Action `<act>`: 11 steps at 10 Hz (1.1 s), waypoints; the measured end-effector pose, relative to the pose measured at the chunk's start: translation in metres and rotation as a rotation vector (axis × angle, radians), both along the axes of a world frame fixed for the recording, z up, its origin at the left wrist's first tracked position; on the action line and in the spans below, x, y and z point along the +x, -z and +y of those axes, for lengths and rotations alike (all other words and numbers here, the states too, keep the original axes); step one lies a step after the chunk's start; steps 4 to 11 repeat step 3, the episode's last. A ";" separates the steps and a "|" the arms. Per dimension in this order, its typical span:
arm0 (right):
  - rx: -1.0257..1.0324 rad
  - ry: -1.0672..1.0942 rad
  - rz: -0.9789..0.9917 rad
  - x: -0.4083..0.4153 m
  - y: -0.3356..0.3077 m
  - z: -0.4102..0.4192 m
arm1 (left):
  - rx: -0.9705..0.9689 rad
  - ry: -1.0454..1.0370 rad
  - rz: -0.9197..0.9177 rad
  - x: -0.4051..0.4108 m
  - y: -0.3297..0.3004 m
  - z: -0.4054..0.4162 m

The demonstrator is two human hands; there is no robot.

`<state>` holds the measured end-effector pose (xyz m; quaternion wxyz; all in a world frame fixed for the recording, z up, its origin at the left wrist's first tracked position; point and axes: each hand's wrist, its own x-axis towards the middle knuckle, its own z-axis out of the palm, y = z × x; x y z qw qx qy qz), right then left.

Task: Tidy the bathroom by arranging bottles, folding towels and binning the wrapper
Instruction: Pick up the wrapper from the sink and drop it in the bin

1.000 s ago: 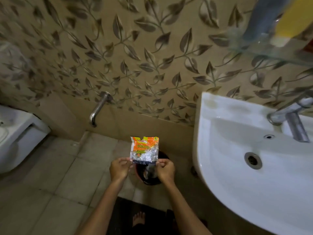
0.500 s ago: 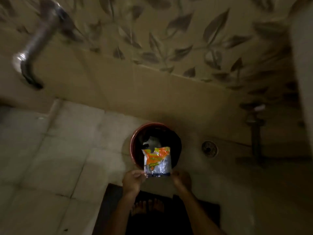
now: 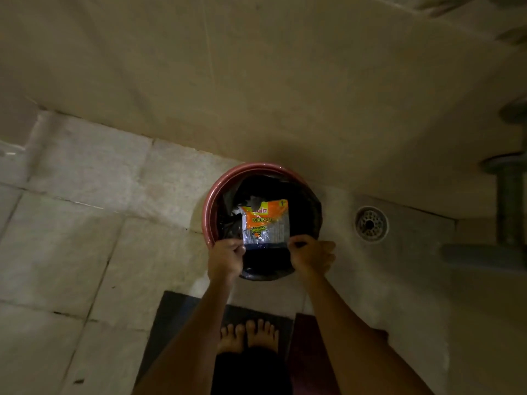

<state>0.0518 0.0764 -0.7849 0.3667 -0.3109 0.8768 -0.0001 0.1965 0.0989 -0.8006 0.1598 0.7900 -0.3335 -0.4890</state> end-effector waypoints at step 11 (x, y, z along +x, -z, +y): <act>-0.036 -0.275 0.098 0.001 0.014 0.019 | 0.060 0.371 -0.201 -0.004 0.011 0.002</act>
